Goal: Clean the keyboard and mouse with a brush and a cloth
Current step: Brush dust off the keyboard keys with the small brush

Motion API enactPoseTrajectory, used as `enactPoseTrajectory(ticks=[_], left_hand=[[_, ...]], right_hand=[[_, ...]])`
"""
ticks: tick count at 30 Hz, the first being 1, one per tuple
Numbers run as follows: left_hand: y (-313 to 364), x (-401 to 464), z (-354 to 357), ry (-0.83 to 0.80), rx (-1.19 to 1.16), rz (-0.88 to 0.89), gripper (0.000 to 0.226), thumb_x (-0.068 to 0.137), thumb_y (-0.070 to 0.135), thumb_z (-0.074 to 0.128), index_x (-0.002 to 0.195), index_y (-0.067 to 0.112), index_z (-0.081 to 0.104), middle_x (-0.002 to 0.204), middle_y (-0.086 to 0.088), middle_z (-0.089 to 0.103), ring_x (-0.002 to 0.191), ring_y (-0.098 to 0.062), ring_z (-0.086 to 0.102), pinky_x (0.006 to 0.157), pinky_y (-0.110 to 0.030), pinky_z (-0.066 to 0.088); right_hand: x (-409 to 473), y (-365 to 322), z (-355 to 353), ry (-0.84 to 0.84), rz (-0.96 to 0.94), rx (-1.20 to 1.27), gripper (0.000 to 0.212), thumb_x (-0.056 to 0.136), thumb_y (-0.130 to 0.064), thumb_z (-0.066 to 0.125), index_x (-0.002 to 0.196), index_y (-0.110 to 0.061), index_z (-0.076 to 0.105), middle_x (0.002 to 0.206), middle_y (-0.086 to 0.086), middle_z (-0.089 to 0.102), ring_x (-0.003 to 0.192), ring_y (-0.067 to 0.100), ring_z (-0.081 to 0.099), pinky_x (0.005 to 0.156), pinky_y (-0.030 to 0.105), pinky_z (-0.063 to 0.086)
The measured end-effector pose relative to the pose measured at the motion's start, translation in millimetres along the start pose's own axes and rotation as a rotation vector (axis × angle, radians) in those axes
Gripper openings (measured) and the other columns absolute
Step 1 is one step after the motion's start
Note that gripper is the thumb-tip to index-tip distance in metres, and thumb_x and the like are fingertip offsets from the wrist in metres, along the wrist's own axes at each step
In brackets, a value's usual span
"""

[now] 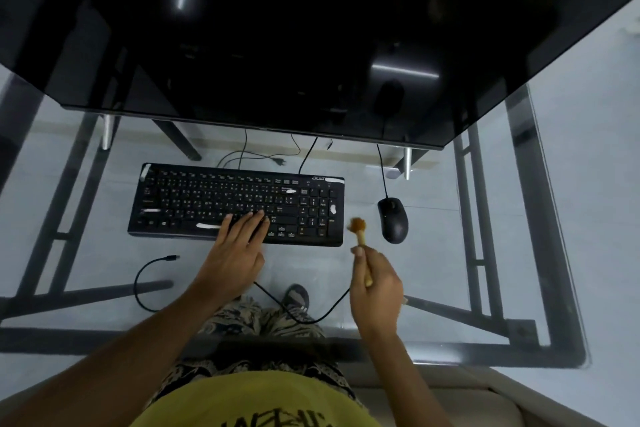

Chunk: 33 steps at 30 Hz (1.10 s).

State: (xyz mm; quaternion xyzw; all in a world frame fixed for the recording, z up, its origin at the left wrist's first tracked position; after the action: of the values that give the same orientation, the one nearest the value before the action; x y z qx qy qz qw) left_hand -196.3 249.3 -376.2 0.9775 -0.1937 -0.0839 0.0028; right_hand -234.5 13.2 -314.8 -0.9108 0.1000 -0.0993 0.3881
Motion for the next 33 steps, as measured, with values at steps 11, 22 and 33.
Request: enactPoseTrajectory(ticks=[11, 22, 33], left_hand=[[0, 1, 0, 0.027, -0.026, -0.001, 0.055, 0.087, 0.021, 0.031, 0.132, -0.001, 0.053, 0.138, -0.02, 0.05, 0.126, -0.033, 0.048, 0.112, -0.053, 0.023], [-1, 4, 0, 0.043, -0.054, 0.02, 0.053, 0.088, 0.022, 0.034, 0.132, 0.001, 0.053, 0.139, -0.019, 0.05, 0.127, -0.032, 0.048, 0.112, -0.054, 0.025], [0, 11, -2, 0.056, -0.092, -0.01, 0.051, 0.087, 0.023, 0.034, 0.128, 0.003, 0.057, 0.134, -0.016, 0.054, 0.123, -0.03, 0.051, 0.112, -0.05, 0.023]], right_hand=[[-11, -7, 12, -0.276, -0.214, -0.009, 0.027, 0.097, -0.027, 0.046, 0.095, -0.014, 0.07, 0.075, -0.002, 0.062, 0.056, 0.009, 0.053, 0.049, 0.021, 0.043], [23, -48, 49, -0.354, -0.285, 0.007, 0.028, 0.099, -0.03, 0.045, 0.098, -0.017, 0.069, 0.079, 0.002, 0.065, 0.065, 0.015, 0.058, 0.057, 0.026, 0.047], [43, -39, 52, -0.335, -0.24, -0.051, 0.035, 0.098, -0.035, 0.042, 0.091, -0.014, 0.069, 0.075, 0.003, 0.065, 0.06, 0.015, 0.056, 0.053, 0.025, 0.043]])
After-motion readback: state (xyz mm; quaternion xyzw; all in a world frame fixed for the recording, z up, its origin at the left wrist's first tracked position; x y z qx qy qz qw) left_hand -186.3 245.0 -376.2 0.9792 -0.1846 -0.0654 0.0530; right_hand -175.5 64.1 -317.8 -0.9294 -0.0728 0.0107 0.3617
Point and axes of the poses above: each hand's wrist, its own x-axis towards the middle knuckle, its own z-axis out of the palm, y = z × x, the point moved 6 cm from there along x, towards the middle knuckle
